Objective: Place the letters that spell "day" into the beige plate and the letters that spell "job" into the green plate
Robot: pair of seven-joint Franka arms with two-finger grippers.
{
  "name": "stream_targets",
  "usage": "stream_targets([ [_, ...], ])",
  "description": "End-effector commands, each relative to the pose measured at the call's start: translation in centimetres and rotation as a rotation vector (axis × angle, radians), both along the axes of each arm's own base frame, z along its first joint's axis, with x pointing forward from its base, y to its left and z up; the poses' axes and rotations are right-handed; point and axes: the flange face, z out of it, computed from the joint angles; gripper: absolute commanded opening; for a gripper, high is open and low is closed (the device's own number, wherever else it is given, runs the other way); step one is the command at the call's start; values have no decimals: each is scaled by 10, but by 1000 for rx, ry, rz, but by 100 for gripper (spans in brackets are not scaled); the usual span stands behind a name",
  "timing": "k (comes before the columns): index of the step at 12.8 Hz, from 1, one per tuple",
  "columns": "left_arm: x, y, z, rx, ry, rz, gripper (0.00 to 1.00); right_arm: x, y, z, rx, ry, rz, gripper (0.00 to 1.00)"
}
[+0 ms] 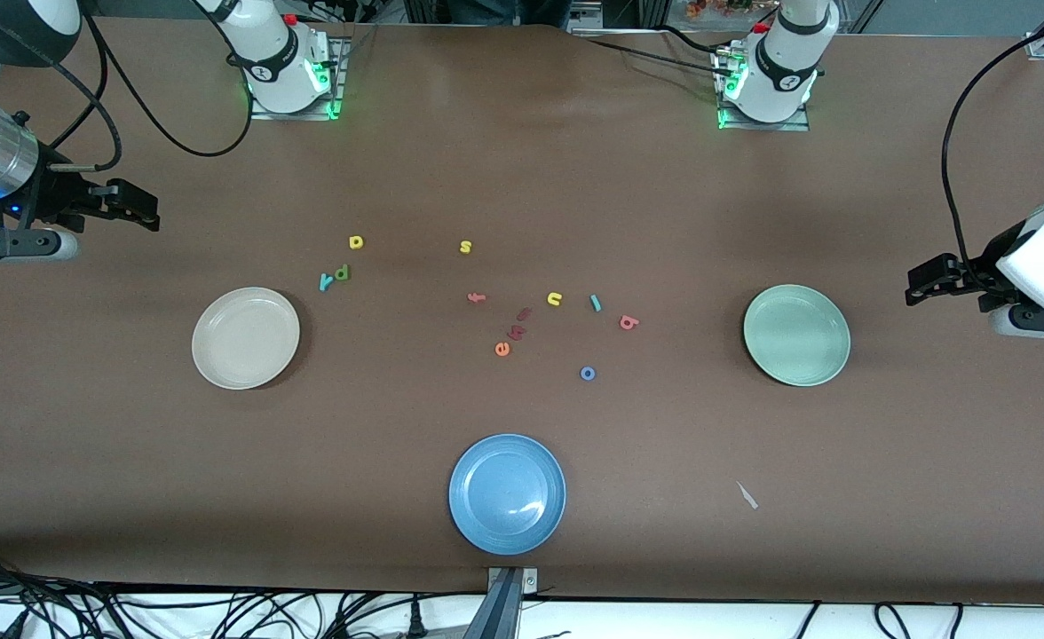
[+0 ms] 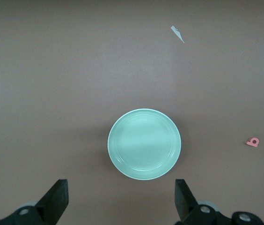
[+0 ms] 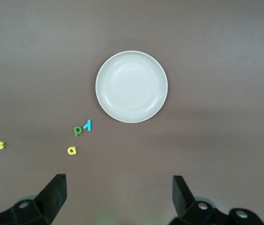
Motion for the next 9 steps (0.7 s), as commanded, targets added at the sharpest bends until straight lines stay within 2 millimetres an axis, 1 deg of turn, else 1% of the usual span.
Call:
stream_targets([
  [1,1,-3,1,-21,2,7,100,-1,1,2,20,10,12,100],
  [6,2,-4,1,-23,1,8,100,-1,1,2,22,9,12,100],
  [8,2,-14,-5,-24,14,-8,100,-1,1,2,22,10,12,100],
  [9,5,-27,-13,-39,27,-25,100,-2,1,2,21,13,12,100],
])
